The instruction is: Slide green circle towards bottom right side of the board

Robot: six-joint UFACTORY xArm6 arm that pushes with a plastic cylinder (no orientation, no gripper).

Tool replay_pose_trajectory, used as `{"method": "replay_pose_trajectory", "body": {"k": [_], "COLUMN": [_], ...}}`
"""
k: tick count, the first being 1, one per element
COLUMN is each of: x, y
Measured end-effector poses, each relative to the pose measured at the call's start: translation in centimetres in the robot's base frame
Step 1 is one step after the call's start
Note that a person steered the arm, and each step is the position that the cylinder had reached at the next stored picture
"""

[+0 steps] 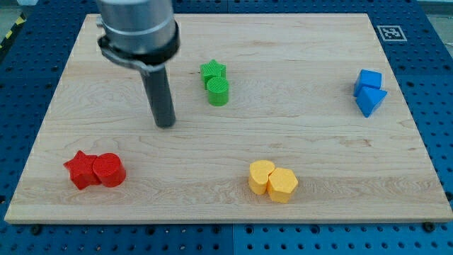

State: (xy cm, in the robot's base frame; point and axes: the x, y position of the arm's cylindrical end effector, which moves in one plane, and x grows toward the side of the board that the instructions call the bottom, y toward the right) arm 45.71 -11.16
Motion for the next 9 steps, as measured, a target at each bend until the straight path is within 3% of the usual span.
{"method": "replay_pose_trajectory", "body": {"k": [2,3,4,9], "x": [-9.2,-10.2,-10.1,0.4], "y": [0.5,0.9,3.3,12.1]}}
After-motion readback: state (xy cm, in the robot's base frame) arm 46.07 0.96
